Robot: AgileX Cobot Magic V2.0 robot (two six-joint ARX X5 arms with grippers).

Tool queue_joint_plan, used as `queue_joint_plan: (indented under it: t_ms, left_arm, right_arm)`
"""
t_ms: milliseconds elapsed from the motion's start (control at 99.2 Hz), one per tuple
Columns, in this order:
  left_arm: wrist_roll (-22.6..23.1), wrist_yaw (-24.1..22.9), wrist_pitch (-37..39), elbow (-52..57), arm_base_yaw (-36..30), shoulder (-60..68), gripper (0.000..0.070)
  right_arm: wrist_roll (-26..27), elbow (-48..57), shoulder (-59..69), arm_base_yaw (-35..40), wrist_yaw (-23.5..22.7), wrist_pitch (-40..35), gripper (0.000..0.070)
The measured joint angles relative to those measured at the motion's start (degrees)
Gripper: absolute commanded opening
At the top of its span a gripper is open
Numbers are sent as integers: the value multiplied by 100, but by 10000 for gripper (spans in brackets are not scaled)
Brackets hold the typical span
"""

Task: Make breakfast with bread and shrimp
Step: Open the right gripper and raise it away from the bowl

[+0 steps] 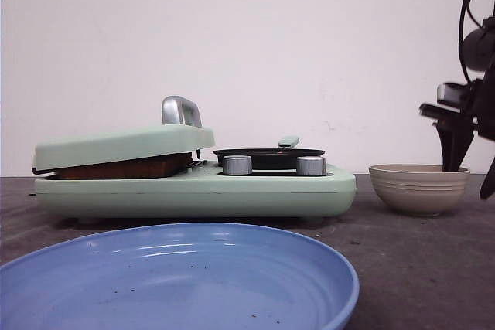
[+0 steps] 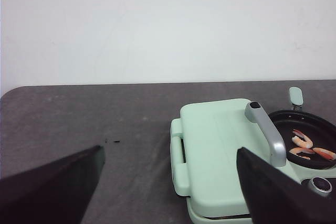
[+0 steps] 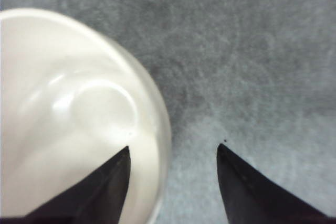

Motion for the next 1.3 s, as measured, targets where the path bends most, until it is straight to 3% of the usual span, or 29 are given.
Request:
queue_joint_plan:
  t_ms: [181, 403, 504, 564, 655, 715, 1088, 1300]
  left_arm:
    - [0, 0, 0, 0, 0, 0, 470]
    - [0, 0, 0, 0, 0, 0, 469]
    - [-2, 37, 0, 0, 0, 0, 451]
    - [-2, 39, 0, 0, 0, 0, 358]
    - [-4, 44, 0, 0, 0, 0, 144]
    - [-13, 103, 0, 0, 0, 0, 0]
    - [-308, 170, 0, 0, 0, 0, 0]
    - [-586, 297, 90, -83, 0, -118, 0]
  right_arm:
    - [-52, 422, -710, 0, -72, -160, 319]
    - [-68, 605, -1867, 118, -1032, -181, 318]
    - [-74, 605, -2430, 295, -1106, -109, 301]
    - [-92, 605, -2771, 396, -1119, -83, 209]
    - [-122, 605, -3259, 527, -1126, -81, 3]
    - [-164, 605, -3539, 575, -1128, -61, 0]
    - [-850, 505, -4583, 1005, -1215, 31, 0]
    - [-1023, -673, -5392, 1506, -1228, 782, 0]
